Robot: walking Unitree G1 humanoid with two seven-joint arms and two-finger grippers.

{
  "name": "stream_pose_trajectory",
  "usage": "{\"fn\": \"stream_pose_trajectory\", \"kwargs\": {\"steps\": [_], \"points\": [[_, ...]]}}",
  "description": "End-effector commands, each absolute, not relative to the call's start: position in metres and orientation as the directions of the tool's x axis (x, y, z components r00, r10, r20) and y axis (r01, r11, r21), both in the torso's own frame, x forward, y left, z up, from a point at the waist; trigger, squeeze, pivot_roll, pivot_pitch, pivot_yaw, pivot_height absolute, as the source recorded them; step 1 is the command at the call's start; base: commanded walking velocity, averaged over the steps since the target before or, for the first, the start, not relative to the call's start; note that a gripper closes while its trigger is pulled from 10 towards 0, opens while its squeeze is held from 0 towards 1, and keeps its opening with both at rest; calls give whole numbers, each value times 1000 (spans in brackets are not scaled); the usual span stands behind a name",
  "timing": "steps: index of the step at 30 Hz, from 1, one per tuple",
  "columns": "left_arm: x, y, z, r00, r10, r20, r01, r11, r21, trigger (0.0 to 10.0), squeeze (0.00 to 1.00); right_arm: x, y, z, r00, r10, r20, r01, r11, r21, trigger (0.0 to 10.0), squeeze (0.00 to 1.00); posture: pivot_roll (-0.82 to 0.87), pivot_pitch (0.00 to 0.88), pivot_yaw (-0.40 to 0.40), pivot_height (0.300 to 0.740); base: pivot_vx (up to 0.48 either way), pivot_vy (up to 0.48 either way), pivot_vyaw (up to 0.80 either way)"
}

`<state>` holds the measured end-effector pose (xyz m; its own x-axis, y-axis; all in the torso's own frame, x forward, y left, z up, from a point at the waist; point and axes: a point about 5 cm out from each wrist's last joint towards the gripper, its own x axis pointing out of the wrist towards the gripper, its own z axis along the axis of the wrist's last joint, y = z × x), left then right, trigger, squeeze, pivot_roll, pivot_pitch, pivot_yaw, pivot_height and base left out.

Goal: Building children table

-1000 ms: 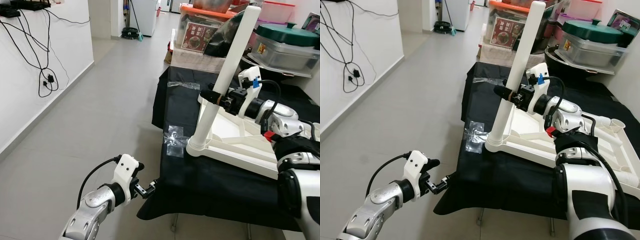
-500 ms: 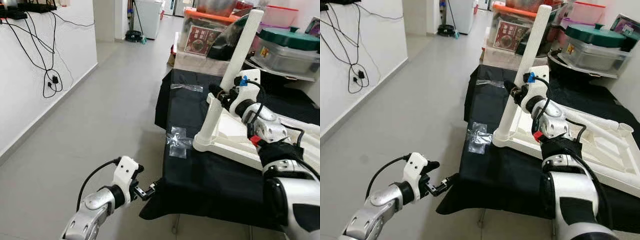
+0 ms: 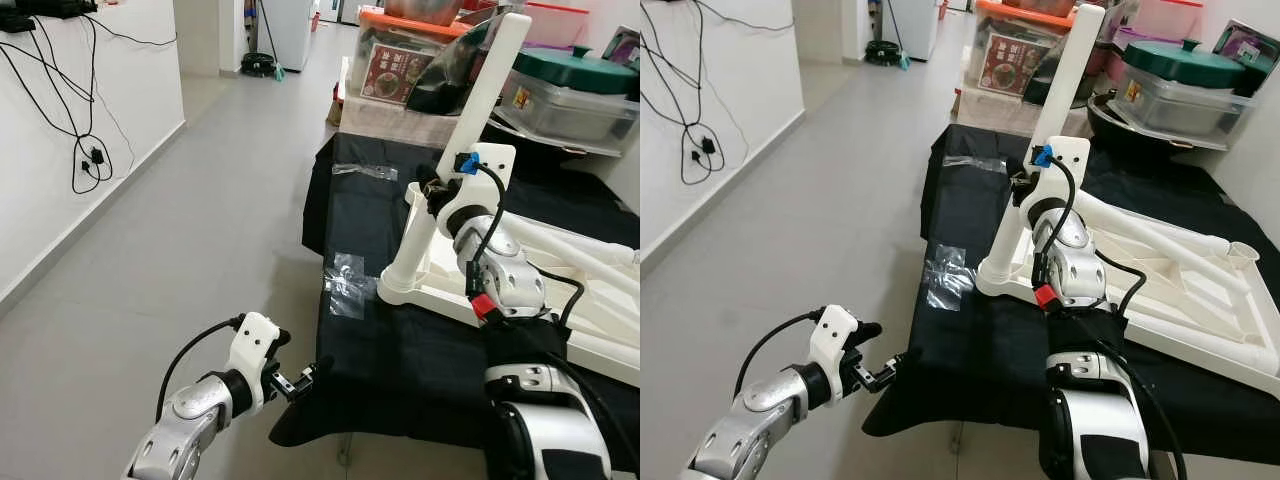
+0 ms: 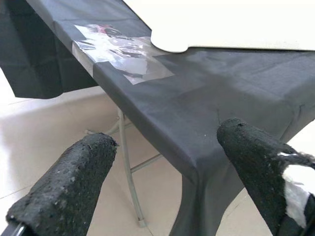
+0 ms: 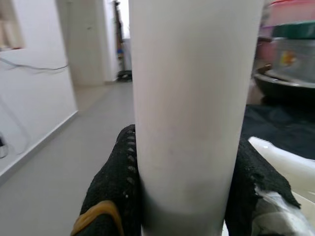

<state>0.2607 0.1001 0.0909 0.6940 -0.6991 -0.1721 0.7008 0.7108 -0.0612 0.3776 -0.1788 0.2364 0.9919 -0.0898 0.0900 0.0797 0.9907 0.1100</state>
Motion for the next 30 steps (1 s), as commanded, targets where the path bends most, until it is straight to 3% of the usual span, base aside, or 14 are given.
{"fn": "stream_pose_trajectory", "kwargs": {"steps": [1, 5, 6, 21, 29, 30], "points": [[259, 97, 89, 687, -705, -174, 706, 705, -70, 10000, 0, 372, -180, 201, 984, -154, -83, 163, 981, 109, 0, 0, -21, 0, -146, 740, 0, 0, 0], [259, 97, 91, 684, -709, -170, 709, 702, -73, 10000, 0, 368, -173, 202, 978, -178, -105, 189, 976, 109, 0, 0, -24, 0, -146, 740, 0, 0, 0], [259, 97, 91, 683, -711, -168, 710, 700, -74, 10000, 0, 367, -168, 202, 984, -140, -109, 154, 980, 125, 10000, 0, -23, 0, -147, 740, 0, 0, 0], [261, 104, 96, 698, -697, -162, 698, 713, -58, 10000, 0, 358, -162, 203, 991, -86, -105, 94, 993, 78, 10000, 0, -19, 0, -135, 740, 0, 0, 0], [272, 112, 110, 770, -633, -87, 632, 774, -43, 10000, 0, 356, -168, 200, 989, -96, -114, 104, 992, 70, 10000, 0, -14, 0, -129, 740, 0, 0, 0], [272, 112, 110, 771, -631, -86, 630, 775, -42, 10000, 0, 355, -168, 201, 990, -97, -101, 105, 991, 83, 10000, 1000, -13, 0, -129, 740, 0, 0, 0]]}}
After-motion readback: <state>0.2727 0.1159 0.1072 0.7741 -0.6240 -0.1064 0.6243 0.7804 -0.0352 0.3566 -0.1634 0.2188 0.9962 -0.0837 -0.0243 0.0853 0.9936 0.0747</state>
